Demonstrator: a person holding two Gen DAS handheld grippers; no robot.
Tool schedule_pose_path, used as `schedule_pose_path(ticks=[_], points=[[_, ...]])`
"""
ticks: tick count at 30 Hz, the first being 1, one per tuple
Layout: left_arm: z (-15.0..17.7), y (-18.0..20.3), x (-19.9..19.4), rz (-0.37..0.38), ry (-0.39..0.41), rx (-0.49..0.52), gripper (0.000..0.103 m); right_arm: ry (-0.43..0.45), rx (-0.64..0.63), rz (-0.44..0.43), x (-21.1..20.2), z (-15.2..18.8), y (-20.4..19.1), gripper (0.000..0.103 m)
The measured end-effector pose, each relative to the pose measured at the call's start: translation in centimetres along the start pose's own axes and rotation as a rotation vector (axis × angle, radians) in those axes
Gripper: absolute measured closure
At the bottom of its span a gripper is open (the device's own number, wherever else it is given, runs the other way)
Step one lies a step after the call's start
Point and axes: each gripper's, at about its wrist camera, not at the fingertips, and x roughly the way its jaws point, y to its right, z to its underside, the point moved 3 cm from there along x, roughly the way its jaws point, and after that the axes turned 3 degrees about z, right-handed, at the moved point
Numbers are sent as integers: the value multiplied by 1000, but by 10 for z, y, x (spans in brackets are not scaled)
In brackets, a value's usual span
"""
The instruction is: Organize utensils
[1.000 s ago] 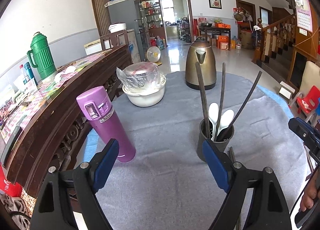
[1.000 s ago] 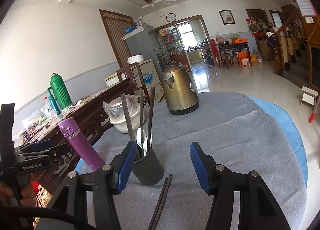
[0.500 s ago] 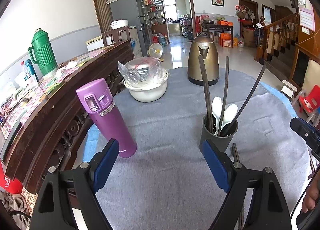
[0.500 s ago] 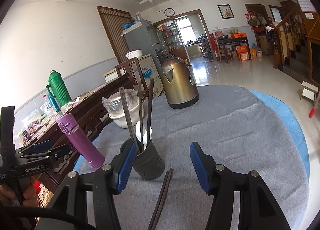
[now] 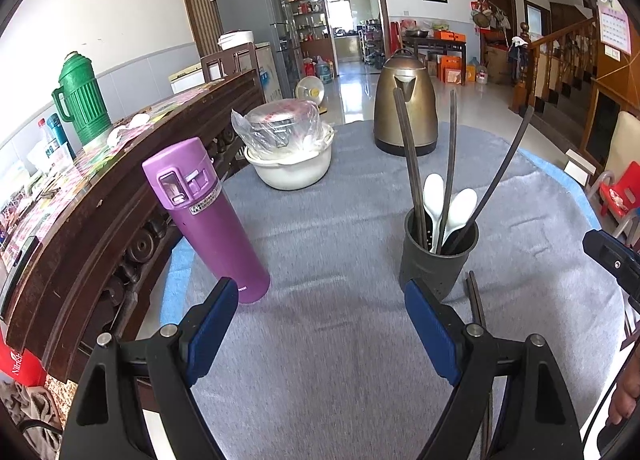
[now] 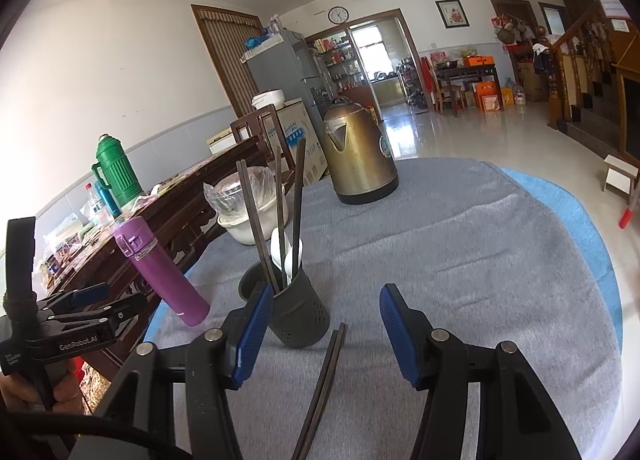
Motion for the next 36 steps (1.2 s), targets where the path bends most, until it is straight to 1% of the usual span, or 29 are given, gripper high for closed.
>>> schedule_pose_path(ticks=[7, 27, 29, 30, 31, 32, 34, 36], points=[[4, 1, 5, -9, -15, 6, 17, -30, 9, -3, 5, 6, 2, 43], [20, 1, 19, -18, -65, 10, 17, -55, 18, -15, 10, 14, 0, 44], [22, 0, 21, -15, -75, 10, 17, -65, 19, -16, 12, 16, 1, 54], [24, 1, 23, -10, -84, 10, 17, -75, 19, -14, 14, 17, 1, 56], [26, 1, 25, -5, -93, 11, 17, -84, 19, -10, 16, 18, 2, 62], [30, 1, 27, 4, -106, 12, 17, -97, 15, -2, 19, 20, 2, 64], [39, 3, 34, 25, -143, 11, 17, -134, 7, 19, 27, 26, 4, 64], [48, 5, 40, 47, -177, 9, 17, -177, 10, 18, 35, 33, 4, 65]])
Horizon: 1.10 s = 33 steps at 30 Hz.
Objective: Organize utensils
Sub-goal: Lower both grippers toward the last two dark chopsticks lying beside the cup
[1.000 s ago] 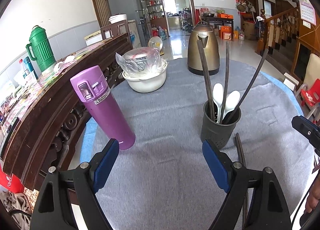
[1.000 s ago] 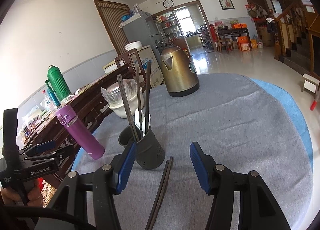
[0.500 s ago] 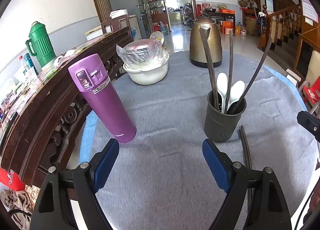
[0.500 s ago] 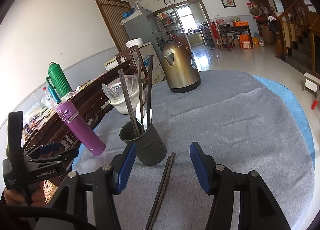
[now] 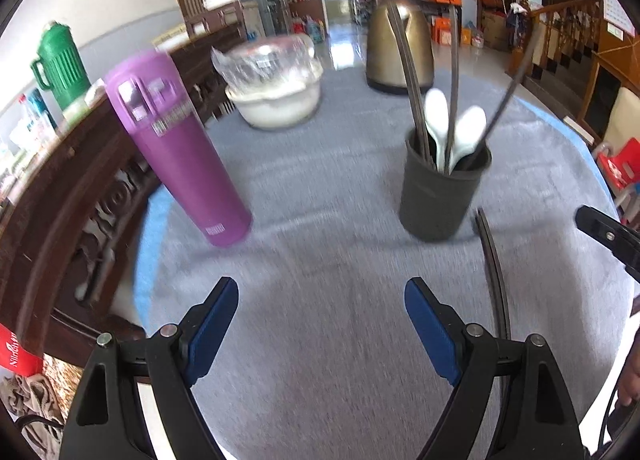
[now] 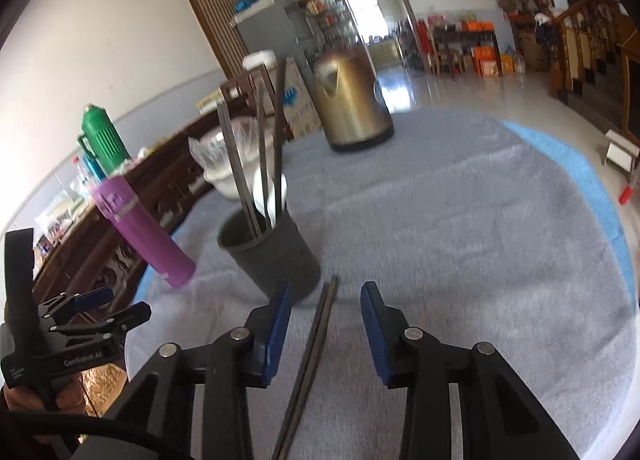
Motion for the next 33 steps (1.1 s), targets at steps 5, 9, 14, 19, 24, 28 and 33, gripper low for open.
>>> schedule_pose_path(ticks=[5, 9, 14, 19, 24, 28, 33], points=[[19, 4, 17, 36, -75, -6, 17, -117, -36, 7, 27, 16, -8, 65], [28, 2, 23, 39, -105, -21, 17, -187, -73, 6, 45, 31, -18, 65], [31, -1, 26, 44, -114, -37, 17, -242, -111, 38, 62, 47, -22, 65], [31, -1, 26, 51, -121, -41, 17, -275, -151, 106, 72, 58, -17, 65], [31, 0, 26, 53, -125, -41, 17, -263, -183, 140, 71, 58, -16, 65], [30, 0, 26, 55, -126, -42, 17, -270, -165, 143, 69, 56, -13, 65], [32, 3, 29, 61, -134, -37, 17, -272, -185, 128, 72, 58, -21, 65]])
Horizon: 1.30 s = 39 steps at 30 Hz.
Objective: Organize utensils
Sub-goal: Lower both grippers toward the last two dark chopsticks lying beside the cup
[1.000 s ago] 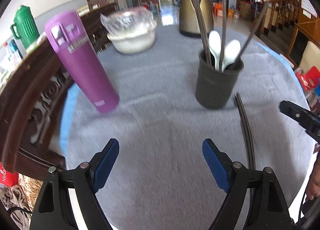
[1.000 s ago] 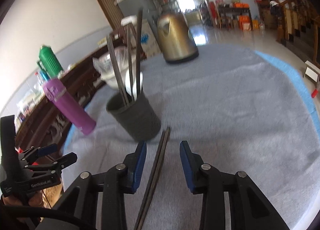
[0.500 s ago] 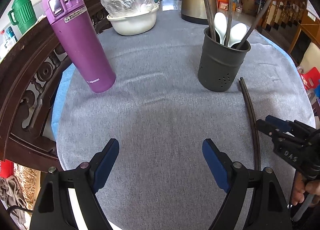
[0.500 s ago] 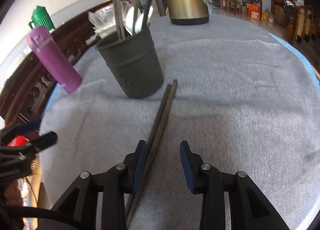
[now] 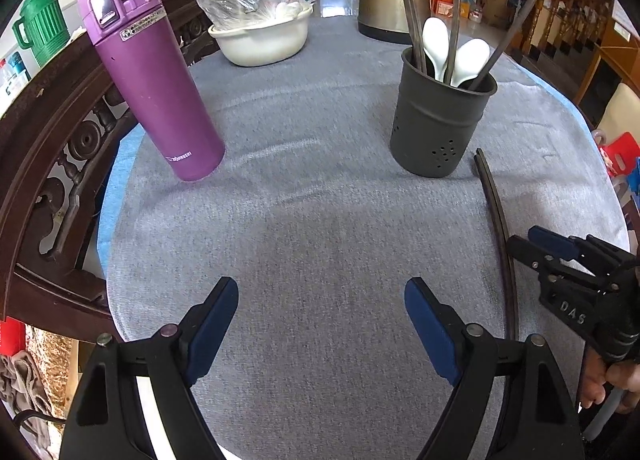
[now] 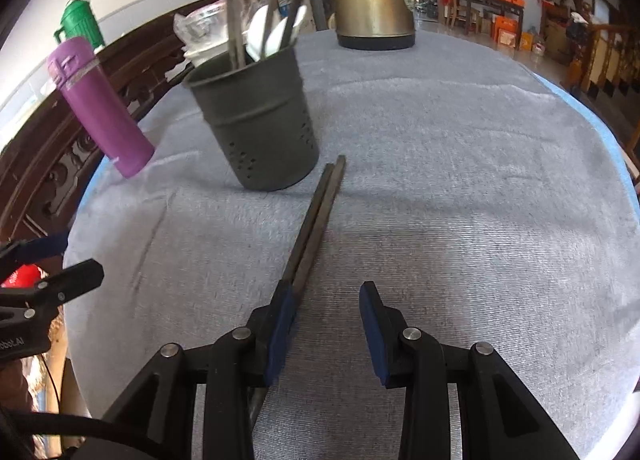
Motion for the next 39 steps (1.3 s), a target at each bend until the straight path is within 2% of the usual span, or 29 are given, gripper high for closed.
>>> schedule_pose_path(ticks=[4, 8, 10, 12, 16, 21, 27, 31, 34, 37, 39], points=[[1, -2, 0, -3, -2, -3, 17, 6, -11, 7, 0, 1, 0, 65], [0, -5, 1, -3, -4, -13, 17, -19, -2, 50, 2, 3, 11, 65], [0, -5, 2, 0, -7, -16, 17, -17, 32, 31, 1, 3, 17, 65], [1, -3, 3, 1, -12, -14, 17, -9, 69, -23, -3, 0, 19, 65], [0, 1, 4, 6, -14, -4, 17, -6, 32, -33, -2, -3, 7, 65], [1, 1, 5, 1, -15, -2, 17, -2, -25, 14, 0, 2, -2, 66], [1, 3, 5, 6, -18, -2, 17, -36, -26, 81, 0, 6, 14, 67], [1, 11, 7, 20, -26, 12, 17, -12, 57, -12, -9, 1, 25, 67], [1, 20, 7, 32, -29, 32, 17, 10, 51, -3, -12, -9, 29, 67], [0, 25, 8, 34, -29, 49, 17, 17, 90, -40, -6, -27, 35, 78], [1, 26, 7, 39, -29, 53, 17, 20, 121, -70, 0, -37, 38, 81]])
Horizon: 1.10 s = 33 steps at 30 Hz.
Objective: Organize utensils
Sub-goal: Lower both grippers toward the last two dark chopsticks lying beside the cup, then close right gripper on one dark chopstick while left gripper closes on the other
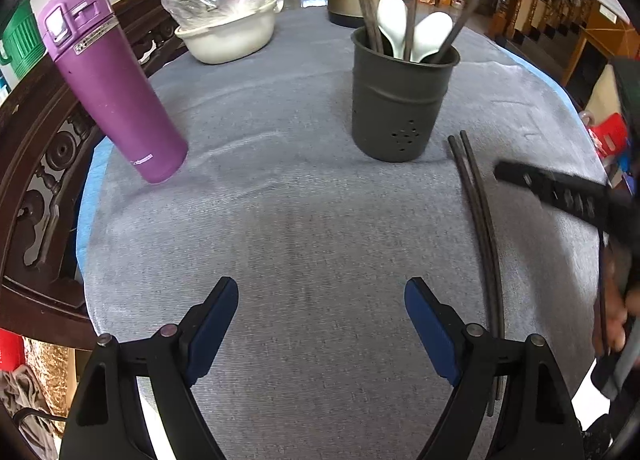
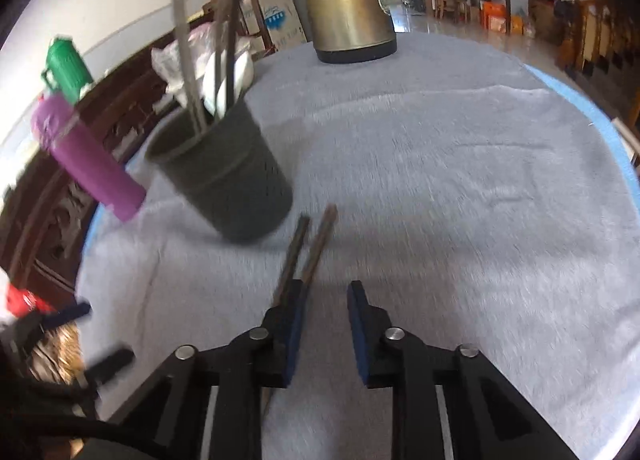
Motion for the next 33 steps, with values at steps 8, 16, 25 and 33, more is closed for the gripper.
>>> schedule_pose_path(ticks=[8, 16, 25, 33], points=[[0, -5, 4, -6, -5, -8, 17, -44, 103, -50, 40, -29, 0, 86], [-3, -8, 11, -8, -20, -6, 17, -91, 59, -2, 57, -35, -9, 93], [-18, 7, 10, 75, 2, 11, 17, -80, -34, 77, 33, -20, 9, 96], [-32, 56, 26, 166, -19, 94, 23, -104, 16, 57, 22, 2, 39, 96]])
